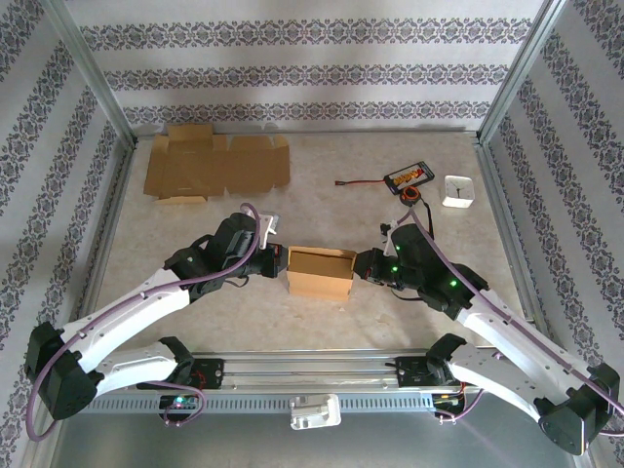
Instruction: Fold the paper box
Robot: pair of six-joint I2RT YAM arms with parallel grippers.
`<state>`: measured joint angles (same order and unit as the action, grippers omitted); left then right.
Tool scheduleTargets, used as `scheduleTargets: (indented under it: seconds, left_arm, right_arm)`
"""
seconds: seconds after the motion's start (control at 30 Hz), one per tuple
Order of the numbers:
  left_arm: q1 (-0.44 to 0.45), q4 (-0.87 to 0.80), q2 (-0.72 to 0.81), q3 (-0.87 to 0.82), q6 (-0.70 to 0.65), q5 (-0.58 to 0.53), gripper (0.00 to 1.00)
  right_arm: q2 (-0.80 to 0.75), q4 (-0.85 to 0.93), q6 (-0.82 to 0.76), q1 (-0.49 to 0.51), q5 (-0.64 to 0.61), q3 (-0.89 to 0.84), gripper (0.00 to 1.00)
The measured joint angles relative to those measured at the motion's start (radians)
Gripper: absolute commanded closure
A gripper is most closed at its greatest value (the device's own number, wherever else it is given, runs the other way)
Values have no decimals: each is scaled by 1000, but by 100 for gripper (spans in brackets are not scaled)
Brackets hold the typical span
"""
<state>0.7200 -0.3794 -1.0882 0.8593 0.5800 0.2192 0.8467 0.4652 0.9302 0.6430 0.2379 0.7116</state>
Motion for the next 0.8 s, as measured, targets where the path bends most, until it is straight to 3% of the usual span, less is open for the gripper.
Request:
scheduleTargets:
  seconds: [0.3, 0.8]
  left_arm:
    - [0, 0, 0, 0, 0, 0, 100]
    - [12, 2, 0, 0, 0, 3, 100]
  right_arm:
    - [-62, -82, 42, 0, 11, -81, 95]
    - [-91, -62, -11, 0, -3, -93, 95]
